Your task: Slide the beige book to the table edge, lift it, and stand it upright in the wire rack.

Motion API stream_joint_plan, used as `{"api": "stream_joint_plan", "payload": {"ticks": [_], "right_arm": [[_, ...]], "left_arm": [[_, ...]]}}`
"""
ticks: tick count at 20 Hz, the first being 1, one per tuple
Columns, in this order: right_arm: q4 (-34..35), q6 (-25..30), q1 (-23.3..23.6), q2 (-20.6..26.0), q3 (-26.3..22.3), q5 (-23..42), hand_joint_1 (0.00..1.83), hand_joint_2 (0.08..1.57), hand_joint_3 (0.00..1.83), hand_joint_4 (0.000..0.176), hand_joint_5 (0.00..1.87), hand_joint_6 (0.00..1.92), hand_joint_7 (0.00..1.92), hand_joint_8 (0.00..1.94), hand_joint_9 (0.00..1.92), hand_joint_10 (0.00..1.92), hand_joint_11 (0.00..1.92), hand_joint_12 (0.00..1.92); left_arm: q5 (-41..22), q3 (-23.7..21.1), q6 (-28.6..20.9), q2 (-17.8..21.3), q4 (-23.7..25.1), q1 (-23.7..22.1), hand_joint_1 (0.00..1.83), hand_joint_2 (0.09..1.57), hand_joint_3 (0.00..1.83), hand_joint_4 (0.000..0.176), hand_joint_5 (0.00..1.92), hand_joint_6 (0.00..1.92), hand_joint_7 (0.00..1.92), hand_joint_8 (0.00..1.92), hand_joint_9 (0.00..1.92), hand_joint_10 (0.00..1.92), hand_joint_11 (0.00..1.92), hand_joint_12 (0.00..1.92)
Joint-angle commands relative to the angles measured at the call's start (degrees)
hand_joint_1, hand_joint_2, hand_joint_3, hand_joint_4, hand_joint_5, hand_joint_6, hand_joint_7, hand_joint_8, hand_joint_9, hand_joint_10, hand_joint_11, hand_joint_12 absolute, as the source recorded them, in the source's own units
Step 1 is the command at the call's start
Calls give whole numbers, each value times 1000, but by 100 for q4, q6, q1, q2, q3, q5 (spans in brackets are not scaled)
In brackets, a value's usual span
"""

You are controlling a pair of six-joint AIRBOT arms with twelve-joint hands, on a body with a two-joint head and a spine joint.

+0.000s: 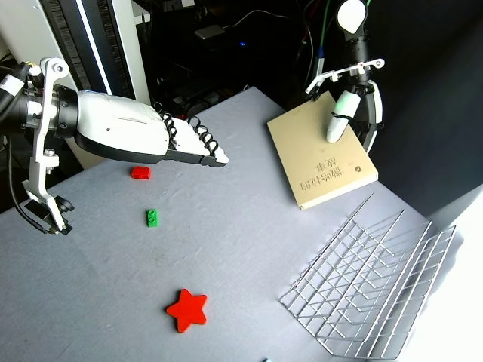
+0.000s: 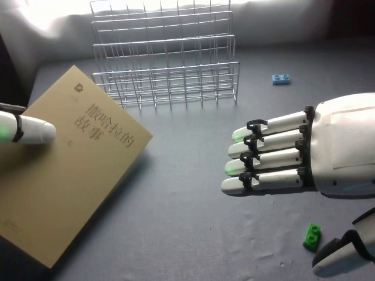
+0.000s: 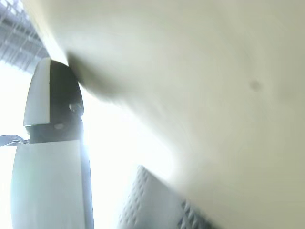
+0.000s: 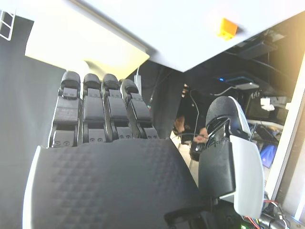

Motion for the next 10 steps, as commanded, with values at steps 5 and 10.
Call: {"api": "stream_joint_plan", "payload": {"ticks": [5, 10], "right_arm": [[262, 22, 40, 29, -35, -10, 0, 1077, 0, 0, 0, 0, 0, 0, 0, 0, 0, 0], [262, 20, 27, 32, -38, -10, 0, 1081, 1, 0, 0, 0, 0, 0, 0, 0, 0, 0]], "left_arm": [[274, -119, -60, 311, -70, -349, 1181, 1232, 0, 0, 723, 1253, 819, 1419, 688, 1229, 564, 1403], [392, -306, -60, 409, -99, -902, 1173, 1238, 1, 0, 732, 1247, 786, 1467, 670, 1237, 560, 1440]]}}
